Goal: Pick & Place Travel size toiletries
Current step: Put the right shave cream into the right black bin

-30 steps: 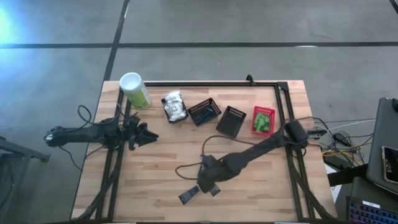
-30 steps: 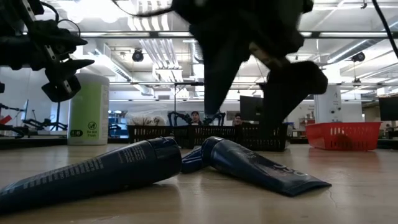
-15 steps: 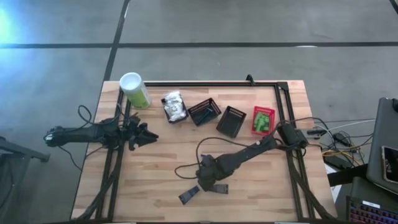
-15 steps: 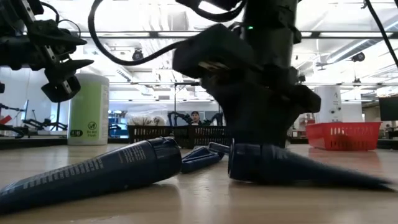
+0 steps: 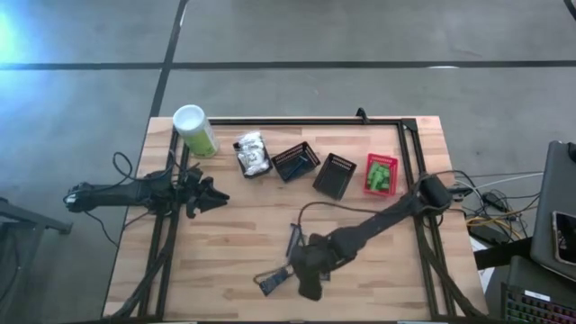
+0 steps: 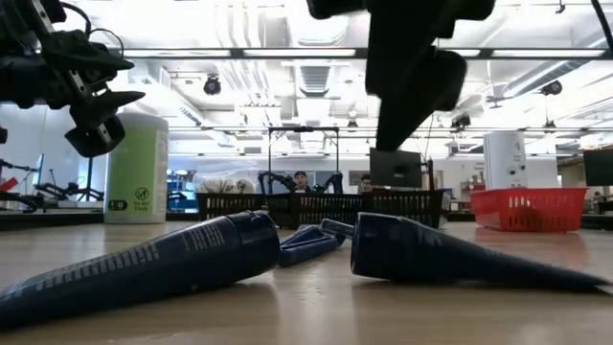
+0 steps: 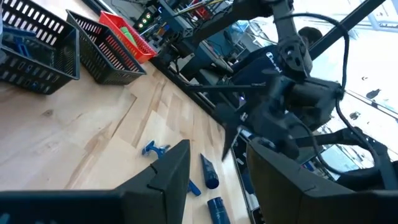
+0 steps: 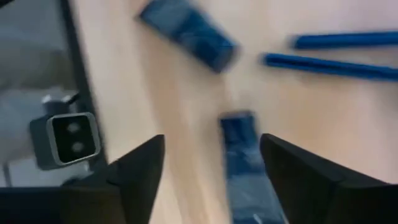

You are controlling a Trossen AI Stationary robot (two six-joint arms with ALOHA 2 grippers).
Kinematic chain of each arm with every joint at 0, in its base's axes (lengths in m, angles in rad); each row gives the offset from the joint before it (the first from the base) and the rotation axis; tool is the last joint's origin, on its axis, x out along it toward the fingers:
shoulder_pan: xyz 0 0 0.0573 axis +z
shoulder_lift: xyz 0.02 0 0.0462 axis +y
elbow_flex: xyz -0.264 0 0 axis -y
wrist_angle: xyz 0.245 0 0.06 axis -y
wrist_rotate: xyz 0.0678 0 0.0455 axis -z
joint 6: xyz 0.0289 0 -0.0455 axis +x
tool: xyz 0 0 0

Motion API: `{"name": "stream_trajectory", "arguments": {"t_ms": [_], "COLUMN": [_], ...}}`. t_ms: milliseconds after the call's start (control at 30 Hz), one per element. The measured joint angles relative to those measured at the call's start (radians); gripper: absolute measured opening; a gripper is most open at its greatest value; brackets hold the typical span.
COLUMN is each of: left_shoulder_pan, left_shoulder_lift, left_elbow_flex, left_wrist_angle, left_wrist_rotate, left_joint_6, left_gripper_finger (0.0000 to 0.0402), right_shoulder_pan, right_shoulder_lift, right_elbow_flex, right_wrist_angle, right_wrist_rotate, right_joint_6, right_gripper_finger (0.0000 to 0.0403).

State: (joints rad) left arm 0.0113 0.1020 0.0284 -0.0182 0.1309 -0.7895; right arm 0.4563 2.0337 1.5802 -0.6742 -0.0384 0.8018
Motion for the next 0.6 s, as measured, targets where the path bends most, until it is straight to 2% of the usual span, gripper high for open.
{"name": "stream_trajectory", "arguments": {"t_ms": [100,300,433,600], "left_shoulder_pan": [0.0,0.0,0.0,0.0], "left_shoulder_lift": [0.0,0.006,0.006,0.007], "left_elbow_flex": [0.0,0.0,0.0,0.0], "left_wrist_angle": [0.0,-0.001,-0.002,-0.003], "left_wrist_rotate": [-0.001,-0.001,-0.001,-0.001], "left_joint_6": [-0.001,-0.002,-0.003,-0.002], "left_gripper_finger": [0.0163,0.0163,0.0163,0.0163], "right_shoulder_pan": [0.008,0.008,0.009,0.012], "right_shoulder_lift": [0.051,0.098,0.134,0.164], "right_elbow_flex": [0.006,0.036,0.035,0.038], "right_wrist_angle": [0.008,-0.12,-0.117,-0.095], "right_wrist_rotate": [-0.019,0.034,0.035,0.047], "right_joint_6": [-0.059,-0.012,-0.016,-0.045], "right_gripper_finger": [0.0292,0.0338,0.0343,0.032]}}
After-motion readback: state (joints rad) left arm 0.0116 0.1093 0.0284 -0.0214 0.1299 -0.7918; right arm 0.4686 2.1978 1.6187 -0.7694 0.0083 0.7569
